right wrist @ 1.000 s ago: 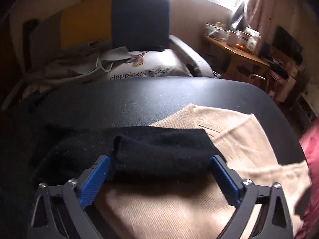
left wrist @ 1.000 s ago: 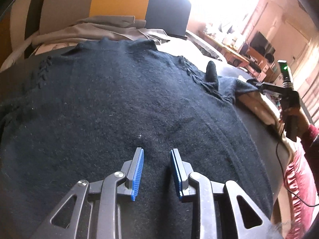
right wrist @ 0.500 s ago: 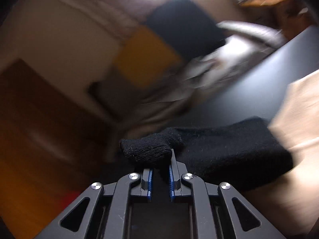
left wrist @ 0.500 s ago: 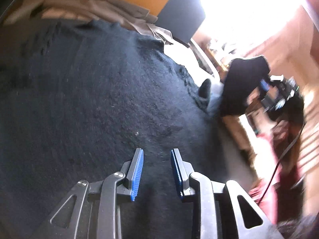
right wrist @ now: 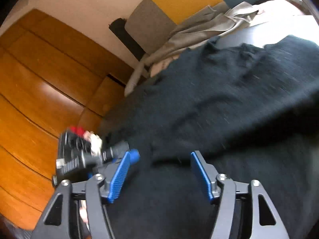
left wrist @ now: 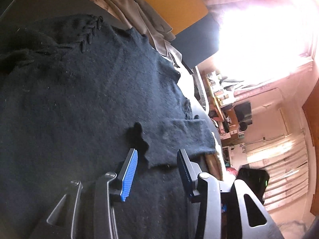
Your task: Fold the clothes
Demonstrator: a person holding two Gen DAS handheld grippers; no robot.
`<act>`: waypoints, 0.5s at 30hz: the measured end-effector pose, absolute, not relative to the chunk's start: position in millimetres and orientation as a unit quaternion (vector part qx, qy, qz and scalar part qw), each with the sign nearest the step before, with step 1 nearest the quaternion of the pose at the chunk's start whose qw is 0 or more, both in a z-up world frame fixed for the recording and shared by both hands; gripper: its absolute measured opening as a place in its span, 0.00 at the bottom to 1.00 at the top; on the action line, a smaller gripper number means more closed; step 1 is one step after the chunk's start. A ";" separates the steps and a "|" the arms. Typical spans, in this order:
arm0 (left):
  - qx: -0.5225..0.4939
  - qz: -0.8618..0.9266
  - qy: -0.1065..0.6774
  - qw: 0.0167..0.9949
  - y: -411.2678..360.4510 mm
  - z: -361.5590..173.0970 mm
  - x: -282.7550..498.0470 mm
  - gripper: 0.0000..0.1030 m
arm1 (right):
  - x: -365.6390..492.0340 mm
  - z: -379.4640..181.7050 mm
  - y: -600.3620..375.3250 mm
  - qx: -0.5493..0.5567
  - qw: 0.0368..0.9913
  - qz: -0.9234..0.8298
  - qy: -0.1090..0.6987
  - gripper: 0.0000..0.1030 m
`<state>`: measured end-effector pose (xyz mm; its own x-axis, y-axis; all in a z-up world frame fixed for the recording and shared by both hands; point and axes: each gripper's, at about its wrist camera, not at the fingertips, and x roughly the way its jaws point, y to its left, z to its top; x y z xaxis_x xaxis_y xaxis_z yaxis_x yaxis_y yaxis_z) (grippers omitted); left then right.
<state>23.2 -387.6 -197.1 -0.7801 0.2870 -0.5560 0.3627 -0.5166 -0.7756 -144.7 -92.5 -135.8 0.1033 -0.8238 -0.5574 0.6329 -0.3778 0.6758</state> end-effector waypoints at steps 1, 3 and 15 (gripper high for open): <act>0.333 -0.809 0.483 0.029 -387.7 -196.9 20.0 0.41 | -142.7 -138.7 -85.9 0.500 0.544 -0.668 -0.086 0.67; 0.341 -0.812 0.473 0.033 -387.1 -197.7 12.0 0.44 | -137.3 -148.0 -72.4 0.497 0.535 -0.680 -0.068 0.72; 0.438 -0.836 0.329 0.040 -361.8 -190.7 -74.7 0.05 | -103.8 -154.2 -51.3 0.414 0.585 -0.696 -0.043 1.00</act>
